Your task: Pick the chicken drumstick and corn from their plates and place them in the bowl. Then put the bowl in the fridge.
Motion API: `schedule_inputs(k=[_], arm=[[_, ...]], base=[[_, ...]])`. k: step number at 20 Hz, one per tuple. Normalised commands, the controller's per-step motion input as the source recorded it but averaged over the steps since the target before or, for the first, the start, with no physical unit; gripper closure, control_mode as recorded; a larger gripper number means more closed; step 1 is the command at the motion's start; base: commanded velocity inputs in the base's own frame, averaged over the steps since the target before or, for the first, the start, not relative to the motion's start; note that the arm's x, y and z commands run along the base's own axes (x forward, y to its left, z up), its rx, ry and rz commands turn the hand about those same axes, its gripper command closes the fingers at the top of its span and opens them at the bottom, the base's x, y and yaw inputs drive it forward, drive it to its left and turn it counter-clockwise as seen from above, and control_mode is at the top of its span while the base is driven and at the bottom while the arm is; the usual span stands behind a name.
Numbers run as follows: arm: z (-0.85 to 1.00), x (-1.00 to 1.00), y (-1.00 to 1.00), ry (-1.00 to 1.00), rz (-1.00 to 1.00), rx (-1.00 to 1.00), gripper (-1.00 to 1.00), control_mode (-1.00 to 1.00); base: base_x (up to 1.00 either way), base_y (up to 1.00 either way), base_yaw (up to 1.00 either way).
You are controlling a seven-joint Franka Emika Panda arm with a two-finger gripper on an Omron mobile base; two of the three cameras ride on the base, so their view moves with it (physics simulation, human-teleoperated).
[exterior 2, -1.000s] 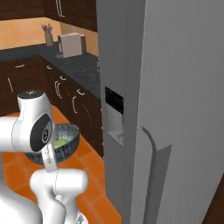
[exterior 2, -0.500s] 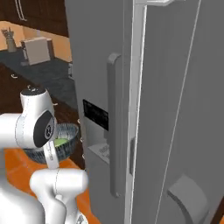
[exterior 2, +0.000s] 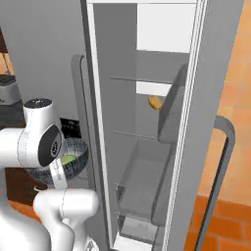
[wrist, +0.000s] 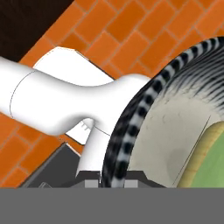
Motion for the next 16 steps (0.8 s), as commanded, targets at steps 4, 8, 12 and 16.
schedule_inputs(k=[4, 8, 12, 16], arm=[[0.0, 0.0, 0.0, 0.0, 0.0, 0.0, 1.0, 1.0], [0.0, 0.0, 0.0, 0.0, 0.0, 0.0, 1.0, 1.0], [0.0, 0.0, 0.0, 0.0, 0.0, 0.0, 1.0, 1.0], [0.0, 0.0, 0.0, 0.0, 0.0, 0.0, 1.0, 1.0]], base=[[0.07, 0.29, -0.77], [0.26, 0.0, -0.55], [0.71, 0.06, -0.23], [0.51, -0.34, 0.0]])
